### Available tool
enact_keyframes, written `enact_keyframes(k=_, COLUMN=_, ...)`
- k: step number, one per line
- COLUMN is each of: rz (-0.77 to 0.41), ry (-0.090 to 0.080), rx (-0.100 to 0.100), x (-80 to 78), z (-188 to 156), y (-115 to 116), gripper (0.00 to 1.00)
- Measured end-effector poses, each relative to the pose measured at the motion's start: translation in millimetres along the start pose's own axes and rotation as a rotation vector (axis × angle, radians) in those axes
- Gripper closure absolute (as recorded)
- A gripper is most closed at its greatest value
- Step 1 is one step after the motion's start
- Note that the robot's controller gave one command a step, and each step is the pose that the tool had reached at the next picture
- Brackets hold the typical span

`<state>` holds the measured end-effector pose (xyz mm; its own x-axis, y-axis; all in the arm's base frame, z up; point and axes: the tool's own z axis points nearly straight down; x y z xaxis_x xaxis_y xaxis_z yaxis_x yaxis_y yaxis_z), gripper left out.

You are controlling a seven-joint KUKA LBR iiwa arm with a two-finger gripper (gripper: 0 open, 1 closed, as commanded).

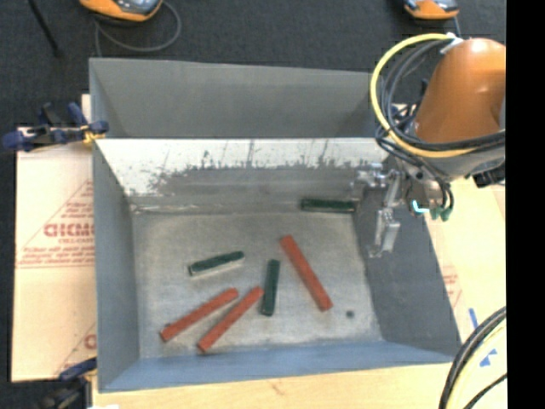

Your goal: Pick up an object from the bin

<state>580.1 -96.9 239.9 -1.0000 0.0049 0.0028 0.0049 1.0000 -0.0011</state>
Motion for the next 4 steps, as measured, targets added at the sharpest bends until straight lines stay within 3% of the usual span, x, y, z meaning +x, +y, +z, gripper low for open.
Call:
enact_keyframes(k=1, rz=0.061, ry=0.003, rx=-0.005, x=26.2, z=95, y=78, gripper=0.00)
enact_keyframes(k=2, rz=0.175, ry=-0.014, rx=-0.004, x=45.3, z=169, y=84, gripper=0.00)
enact_keyframes(k=3, rz=-0.239, ry=-0.009, rx=-0.002, x=9.2, z=164, y=170, gripper=0.00)
enact_keyframes(k=4, rz=-0.335, ry=-0.004, rx=-0.004, x=37.5, z=169, y=244, gripper=0.00)
